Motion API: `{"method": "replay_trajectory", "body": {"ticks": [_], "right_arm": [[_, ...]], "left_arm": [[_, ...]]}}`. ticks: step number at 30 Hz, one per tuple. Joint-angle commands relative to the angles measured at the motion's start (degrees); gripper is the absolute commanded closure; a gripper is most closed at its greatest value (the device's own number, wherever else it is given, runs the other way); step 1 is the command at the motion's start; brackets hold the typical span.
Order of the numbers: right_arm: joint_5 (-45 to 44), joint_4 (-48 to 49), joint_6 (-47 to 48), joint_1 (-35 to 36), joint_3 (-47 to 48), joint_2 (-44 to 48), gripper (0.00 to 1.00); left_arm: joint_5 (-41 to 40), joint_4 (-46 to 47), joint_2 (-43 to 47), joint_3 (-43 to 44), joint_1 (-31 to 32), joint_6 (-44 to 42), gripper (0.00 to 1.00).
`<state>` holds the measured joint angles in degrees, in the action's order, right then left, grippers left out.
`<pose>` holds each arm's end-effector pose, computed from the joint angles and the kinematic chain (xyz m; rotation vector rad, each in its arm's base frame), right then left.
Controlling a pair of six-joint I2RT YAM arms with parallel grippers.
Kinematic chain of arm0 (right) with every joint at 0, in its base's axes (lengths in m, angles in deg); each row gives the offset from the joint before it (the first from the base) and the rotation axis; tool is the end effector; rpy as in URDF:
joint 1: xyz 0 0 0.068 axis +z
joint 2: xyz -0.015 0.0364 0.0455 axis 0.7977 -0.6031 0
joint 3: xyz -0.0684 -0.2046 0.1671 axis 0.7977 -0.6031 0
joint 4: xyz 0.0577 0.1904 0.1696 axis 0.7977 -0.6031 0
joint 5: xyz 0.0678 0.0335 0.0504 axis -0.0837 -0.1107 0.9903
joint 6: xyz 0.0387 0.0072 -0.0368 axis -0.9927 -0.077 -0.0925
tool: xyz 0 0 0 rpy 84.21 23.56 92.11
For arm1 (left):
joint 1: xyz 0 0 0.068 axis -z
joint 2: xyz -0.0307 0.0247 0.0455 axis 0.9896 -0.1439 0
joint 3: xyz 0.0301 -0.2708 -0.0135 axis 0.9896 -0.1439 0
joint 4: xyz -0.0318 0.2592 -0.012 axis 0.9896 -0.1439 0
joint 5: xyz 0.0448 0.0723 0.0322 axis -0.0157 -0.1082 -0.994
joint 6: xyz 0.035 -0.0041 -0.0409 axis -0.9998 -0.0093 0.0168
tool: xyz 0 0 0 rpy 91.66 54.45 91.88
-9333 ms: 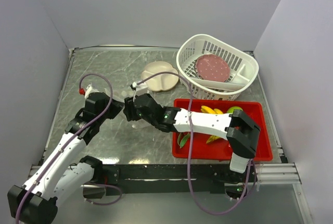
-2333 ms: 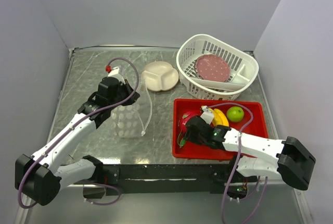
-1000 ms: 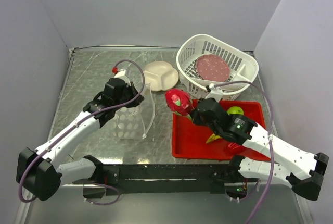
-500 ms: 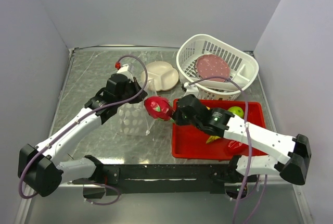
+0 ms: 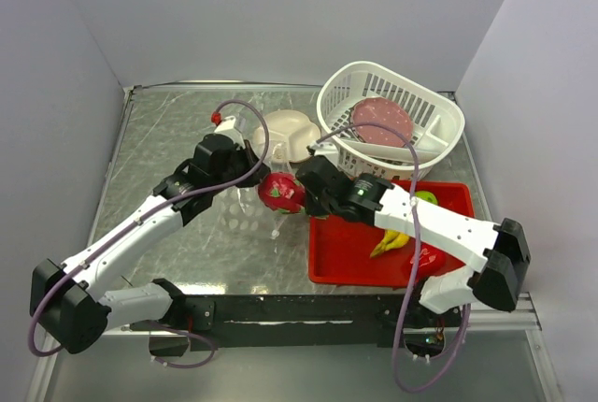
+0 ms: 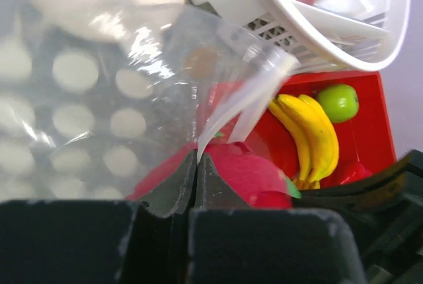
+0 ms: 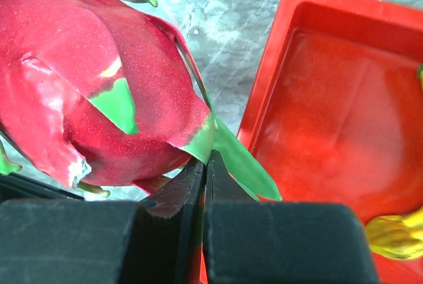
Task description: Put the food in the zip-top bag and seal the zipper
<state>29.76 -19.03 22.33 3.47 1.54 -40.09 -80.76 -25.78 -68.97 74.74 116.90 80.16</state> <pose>0.1714 0.2375 0.3073 -0.2419 2.4011 0.3847 0.2148 -0.1517 0.3196 -0.0558 2.1272 -0.7978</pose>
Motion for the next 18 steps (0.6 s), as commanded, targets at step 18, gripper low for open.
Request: {"method": "replay_trajectory", "body": {"ticks": [18], "right_arm": [[-10.75, -4.22, 2.97, 0.30, 23.93, -11.25, 1.00]], "left_arm": [[-2.58, -1.31, 1.79, 4.52, 10.26, 6.67, 0.99]]}}
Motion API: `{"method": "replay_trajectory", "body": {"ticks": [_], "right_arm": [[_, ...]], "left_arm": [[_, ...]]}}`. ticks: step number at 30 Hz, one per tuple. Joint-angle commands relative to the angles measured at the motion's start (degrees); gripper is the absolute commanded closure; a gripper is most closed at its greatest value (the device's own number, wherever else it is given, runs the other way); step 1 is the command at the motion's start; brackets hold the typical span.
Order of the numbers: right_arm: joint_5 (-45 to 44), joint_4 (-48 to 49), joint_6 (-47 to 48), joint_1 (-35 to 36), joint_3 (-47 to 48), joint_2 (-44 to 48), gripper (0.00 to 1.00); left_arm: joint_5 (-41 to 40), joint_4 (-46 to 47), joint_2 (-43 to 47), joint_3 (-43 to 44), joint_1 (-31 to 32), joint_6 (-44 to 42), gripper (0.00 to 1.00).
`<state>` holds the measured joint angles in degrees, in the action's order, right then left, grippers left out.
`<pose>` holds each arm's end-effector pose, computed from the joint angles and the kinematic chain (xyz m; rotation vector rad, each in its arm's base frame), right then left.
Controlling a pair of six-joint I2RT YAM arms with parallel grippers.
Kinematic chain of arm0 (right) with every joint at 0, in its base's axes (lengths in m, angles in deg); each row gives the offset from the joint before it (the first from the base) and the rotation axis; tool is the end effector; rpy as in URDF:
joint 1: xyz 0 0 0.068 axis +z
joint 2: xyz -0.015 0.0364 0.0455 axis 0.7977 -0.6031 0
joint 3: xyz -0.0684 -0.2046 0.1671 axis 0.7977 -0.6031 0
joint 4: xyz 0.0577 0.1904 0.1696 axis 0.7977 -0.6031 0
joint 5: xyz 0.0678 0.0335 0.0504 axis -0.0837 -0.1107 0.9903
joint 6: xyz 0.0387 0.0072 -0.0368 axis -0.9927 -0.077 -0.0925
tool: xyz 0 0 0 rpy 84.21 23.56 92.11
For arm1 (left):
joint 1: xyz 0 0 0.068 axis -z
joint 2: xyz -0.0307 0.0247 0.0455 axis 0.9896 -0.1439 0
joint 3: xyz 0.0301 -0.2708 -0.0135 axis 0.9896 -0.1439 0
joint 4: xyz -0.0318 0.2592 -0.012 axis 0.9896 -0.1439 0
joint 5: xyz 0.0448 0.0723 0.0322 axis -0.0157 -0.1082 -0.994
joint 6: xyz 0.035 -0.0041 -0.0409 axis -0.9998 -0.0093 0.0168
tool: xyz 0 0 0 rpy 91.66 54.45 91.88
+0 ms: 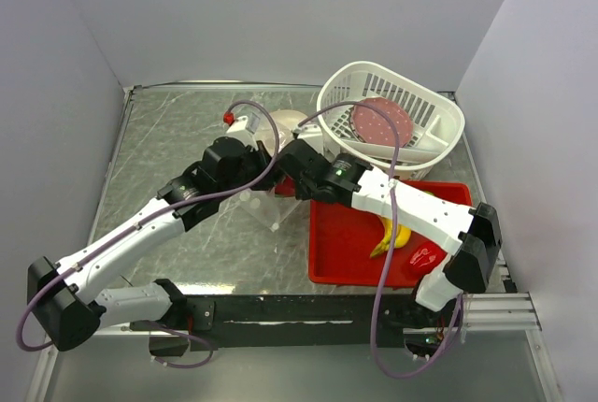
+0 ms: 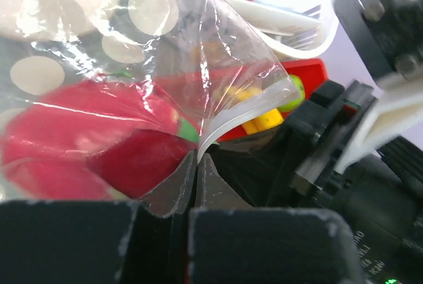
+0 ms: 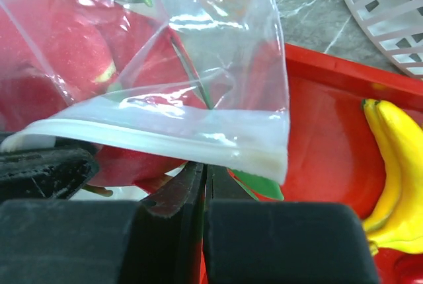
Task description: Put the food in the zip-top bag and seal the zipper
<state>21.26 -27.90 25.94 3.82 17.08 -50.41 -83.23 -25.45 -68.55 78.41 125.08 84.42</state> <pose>0.1950 0.2678 0.3321 -0.2728 2.3569 0.1645 0.1921 -0.1797 0.3444 -0.0134 2.0763 -0.9302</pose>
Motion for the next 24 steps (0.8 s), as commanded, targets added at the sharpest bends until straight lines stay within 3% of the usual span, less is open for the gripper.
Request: {"method": "replay_trajectory", "body": {"ticks": [1, 11, 15, 24], "right_arm": [[-1.98, 4.74, -0.55, 0.22, 9.20, -1.56, 1.00], [0.74, 10.97, -1.07, -1.97, 7.98, -1.31, 1.00], [3.38, 16.94, -1.78, -1.89, 2.98, 3.34, 0.91], [5.40, 22.75, -2.22, -2.06, -5.37, 11.26, 0.56]], "left_arm": [[-0.20, -1.46, 1.38, 0.94, 2.52, 3.20, 0.99], [-2.92, 2.23, 6.11, -1.70, 3.93, 13.92, 0.99], [-5.90, 3.47, 8.14, -2.84, 3.93, 17.26, 0.99], [-7.58, 5.93, 9.20, -2.76, 3.93, 19.99, 0.99]]}}
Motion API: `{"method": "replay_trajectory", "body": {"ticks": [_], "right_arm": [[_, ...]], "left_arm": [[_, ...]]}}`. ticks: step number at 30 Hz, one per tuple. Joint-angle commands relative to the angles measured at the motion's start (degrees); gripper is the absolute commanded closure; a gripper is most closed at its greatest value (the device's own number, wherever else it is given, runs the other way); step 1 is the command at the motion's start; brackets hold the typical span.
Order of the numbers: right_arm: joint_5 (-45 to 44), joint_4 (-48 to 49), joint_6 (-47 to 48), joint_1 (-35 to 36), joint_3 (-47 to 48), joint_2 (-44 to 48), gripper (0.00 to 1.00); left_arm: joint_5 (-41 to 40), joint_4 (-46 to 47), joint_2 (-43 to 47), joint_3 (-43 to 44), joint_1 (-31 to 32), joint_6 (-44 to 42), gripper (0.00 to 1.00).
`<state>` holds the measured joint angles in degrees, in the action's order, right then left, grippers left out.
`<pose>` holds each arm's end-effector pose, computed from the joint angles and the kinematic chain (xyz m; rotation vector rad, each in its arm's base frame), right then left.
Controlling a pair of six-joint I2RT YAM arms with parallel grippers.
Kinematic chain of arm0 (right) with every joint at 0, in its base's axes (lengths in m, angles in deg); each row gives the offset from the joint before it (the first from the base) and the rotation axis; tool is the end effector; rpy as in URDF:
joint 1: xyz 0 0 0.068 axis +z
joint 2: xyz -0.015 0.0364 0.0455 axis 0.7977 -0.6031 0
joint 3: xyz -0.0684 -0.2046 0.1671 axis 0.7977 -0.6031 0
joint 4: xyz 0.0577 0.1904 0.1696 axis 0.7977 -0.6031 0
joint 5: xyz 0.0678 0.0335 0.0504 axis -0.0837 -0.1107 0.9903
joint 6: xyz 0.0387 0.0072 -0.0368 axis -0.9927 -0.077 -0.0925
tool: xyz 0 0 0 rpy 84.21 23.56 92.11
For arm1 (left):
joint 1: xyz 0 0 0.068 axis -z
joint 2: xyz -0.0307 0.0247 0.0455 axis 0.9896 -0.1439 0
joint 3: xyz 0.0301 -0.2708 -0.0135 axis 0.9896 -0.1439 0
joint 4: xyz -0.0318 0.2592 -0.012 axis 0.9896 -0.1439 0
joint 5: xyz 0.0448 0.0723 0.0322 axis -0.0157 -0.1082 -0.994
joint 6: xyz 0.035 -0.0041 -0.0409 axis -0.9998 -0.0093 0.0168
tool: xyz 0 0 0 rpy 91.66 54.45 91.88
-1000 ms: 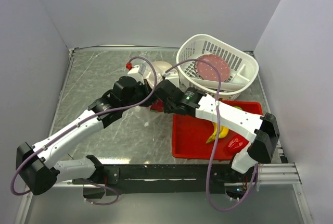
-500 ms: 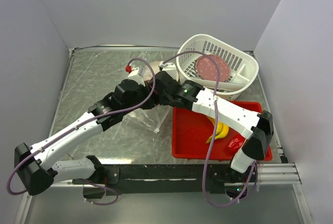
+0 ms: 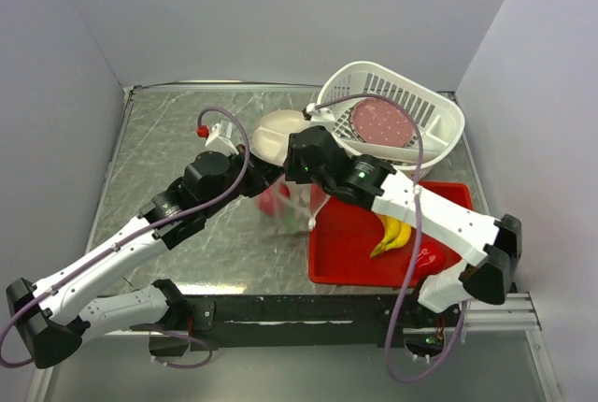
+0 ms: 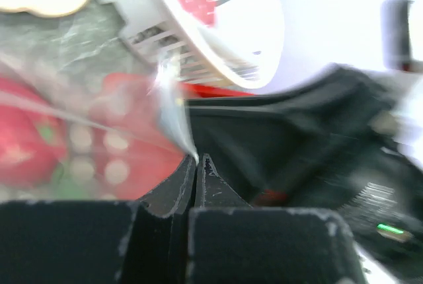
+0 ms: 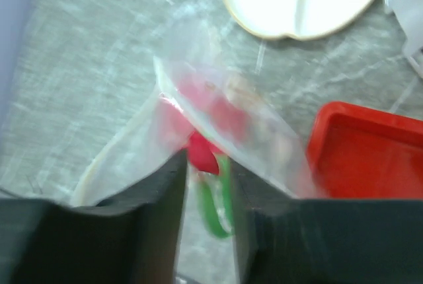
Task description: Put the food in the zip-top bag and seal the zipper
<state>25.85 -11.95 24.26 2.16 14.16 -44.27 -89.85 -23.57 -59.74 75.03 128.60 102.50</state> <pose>0.1974 0.2590 0.3691 -0.1316 2.1560 0.5175 0.1594 -0.1623 0.3618 -0.3564 1.9585 -1.1514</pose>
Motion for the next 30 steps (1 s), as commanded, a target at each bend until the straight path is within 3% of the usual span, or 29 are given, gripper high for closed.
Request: {"method": "replay_trajectory", "body": {"ticks": [1, 9, 16, 22, 26, 30], "right_arm": [[1.16, 7.15, -0.36, -0.31, -2.98, 5.65, 0.55], [2.67, 4.09, 2.89, -0.31, -2.81, 11.98, 0.45], [-3.14, 0.13, 2.29, -0.40, -8.34, 18.13, 0.38], [0.11, 2.23, 1.23, -0.49, -11.68, 17.88, 0.37], [4.40, 5.73, 0.79, -0.40, -13.00, 13.49, 0.36], [8.45, 11.80, 1.05, -0.49, -13.44, 9.44, 0.36]], "left_arm": [[-1.65, 3.79, 0.13, 0.81, 0.41, 1.74, 0.99], [-9.38, -1.65, -0.31, 1.77, 0.33, -3.08, 0.99], [-19.67, -17.12, 2.23, 10.12, -1.51, -15.65, 0.99], [-11.87, -23.11, -1.36, 18.12, -4.95, -26.46, 0.99], [-6.94, -22.24, -4.88, 15.86, -5.39, -27.79, 0.99], [-7.29, -19.51, -6.28, 11.89, -6.61, -27.18, 0.99]]}}
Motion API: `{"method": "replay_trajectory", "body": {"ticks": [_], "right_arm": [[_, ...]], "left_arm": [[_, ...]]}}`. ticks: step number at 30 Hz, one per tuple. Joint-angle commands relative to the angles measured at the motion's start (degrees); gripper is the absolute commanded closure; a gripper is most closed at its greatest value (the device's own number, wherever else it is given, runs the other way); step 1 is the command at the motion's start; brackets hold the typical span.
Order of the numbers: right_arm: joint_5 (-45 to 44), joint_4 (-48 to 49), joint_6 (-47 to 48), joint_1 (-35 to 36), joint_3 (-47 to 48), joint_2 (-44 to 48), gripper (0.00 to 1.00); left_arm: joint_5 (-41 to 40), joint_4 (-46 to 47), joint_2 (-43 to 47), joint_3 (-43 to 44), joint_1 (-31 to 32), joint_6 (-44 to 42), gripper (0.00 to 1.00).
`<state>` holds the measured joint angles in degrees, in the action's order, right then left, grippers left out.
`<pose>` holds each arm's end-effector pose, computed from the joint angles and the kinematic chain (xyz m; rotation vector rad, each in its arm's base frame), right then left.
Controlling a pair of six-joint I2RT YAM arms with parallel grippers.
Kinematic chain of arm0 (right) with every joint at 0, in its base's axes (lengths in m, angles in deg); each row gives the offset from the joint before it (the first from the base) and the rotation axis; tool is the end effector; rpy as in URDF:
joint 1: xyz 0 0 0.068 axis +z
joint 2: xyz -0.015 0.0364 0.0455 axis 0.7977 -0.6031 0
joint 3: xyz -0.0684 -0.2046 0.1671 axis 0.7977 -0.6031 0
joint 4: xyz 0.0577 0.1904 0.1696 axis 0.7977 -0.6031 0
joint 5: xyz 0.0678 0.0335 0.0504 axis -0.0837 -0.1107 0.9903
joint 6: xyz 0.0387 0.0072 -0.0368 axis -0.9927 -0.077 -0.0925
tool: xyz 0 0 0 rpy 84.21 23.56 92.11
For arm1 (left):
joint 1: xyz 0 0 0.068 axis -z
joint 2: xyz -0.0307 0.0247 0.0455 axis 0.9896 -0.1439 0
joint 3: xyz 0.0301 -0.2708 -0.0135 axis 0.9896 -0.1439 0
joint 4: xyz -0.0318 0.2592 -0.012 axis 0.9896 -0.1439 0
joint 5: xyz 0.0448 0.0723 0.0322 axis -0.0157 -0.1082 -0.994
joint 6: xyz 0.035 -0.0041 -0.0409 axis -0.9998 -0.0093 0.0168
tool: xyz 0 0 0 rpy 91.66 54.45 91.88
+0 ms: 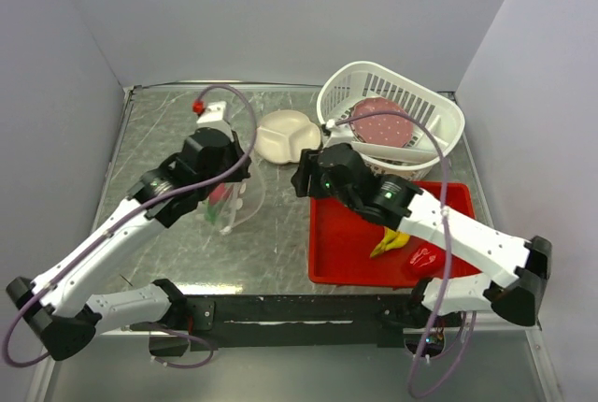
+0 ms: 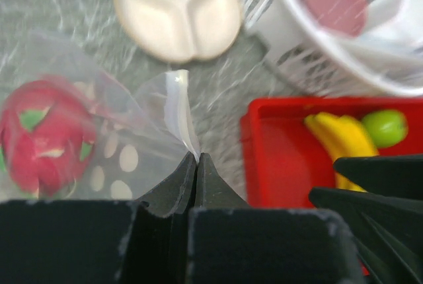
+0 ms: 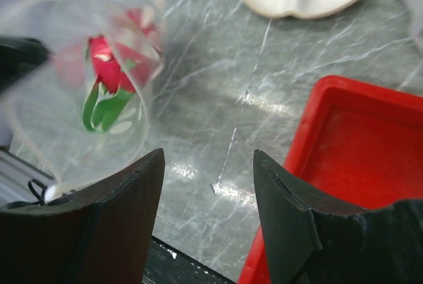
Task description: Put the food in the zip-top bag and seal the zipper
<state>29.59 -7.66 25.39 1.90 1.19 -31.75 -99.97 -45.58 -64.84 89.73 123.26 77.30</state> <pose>0.1672 0.2174 0.3601 -0.1683 2.1210 0.6131 0.1763 -0.1408 0.3927 -0.1009 2.0506 -0.5157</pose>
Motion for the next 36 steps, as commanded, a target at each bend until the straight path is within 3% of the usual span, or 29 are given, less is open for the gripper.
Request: {"method": "replay_trajectory", "body": {"ticks": [1, 8, 18, 19, 24, 27, 36], "right_arm": [[5.42, 8.84, -0.17, -0.05, -0.48, -3.96, 0.36], [7.80, 11.66, -1.75, 0.74, 0.75, -13.45, 0.36], [9.65, 16.93, -3.86, 0.92, -0.31, -20.13, 0.39], [9.65, 17.11, -3.95, 0.92, -0.04, -20.66, 0.42], [8.24, 16.32, -3.87, 0.74, 1.19, -22.60, 0.78], [7.54, 16.06, -3.34, 0.74, 1.98, -21.29, 0.97], [6.75, 14.04, -1.32, 0.65, 5.49, -18.38, 1.00]], "left_arm": [[3.44, 3.37, -1.37, -3.52, -1.81, -1.98, 0.99], [4.24, 4.53, -1.99, -6.52, -3.75, -1.98, 0.99], [4.24, 4.18, -4.01, -6.16, -4.01, -2.68, 0.99], [3.98, 3.74, -4.18, -5.82, -4.10, -2.68, 0.99], [2.40, 1.46, -4.62, -4.94, -4.10, -3.64, 0.99], [-0.50, -1.18, -5.24, -4.14, -4.10, -4.17, 0.94], [-6.48, -7.77, -7.78, -0.72, -4.10, -5.05, 0.76]]}}
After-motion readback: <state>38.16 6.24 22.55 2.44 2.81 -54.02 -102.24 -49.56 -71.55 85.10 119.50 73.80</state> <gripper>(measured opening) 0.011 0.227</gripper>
